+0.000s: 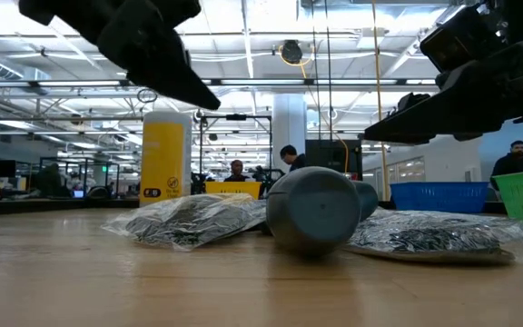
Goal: Pick & Place Travel size toiletries
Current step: Put the shaving cream into the red bin, then put the hairbrush into the yellow bin
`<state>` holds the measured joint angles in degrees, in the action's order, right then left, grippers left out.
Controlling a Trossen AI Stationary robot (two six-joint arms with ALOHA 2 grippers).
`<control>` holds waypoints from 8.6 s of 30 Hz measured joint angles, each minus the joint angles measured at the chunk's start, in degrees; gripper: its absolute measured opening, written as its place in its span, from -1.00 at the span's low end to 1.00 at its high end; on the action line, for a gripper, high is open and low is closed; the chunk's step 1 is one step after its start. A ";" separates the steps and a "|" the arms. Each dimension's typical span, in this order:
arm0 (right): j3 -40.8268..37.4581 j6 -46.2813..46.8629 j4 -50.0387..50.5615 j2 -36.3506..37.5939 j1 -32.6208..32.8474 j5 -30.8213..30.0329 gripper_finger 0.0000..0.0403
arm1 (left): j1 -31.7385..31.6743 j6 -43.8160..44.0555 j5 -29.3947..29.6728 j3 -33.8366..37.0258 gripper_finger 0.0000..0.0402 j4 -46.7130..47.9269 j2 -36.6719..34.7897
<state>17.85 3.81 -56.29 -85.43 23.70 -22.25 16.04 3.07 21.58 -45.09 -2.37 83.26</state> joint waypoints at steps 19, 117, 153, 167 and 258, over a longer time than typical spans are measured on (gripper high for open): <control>-0.02 0.00 0.15 0.00 0.02 0.05 0.32 | -4.00 -4.37 -7.79 -0.34 0.17 0.22 1.65; -0.07 2.56 2.32 0.00 0.00 -0.15 0.32 | -4.71 -12.58 -26.01 -0.30 -0.44 -19.96 21.03; -0.07 2.40 1.68 0.00 0.00 -0.07 0.32 | 38.34 114.26 -32.57 -9.08 -0.39 47.44 -8.03; -0.07 10.45 2.15 0.00 0.06 0.46 0.32 | 40.86 111.59 -33.11 -9.13 -0.40 51.80 -15.58; -0.04 5.51 -0.02 0.02 4.47 2.73 0.32 | 20.64 17.31 30.36 5.17 0.35 -15.64 0.48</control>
<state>17.80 9.32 -56.31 -85.41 28.17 -19.52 36.68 20.37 51.94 -39.92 -18.01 83.74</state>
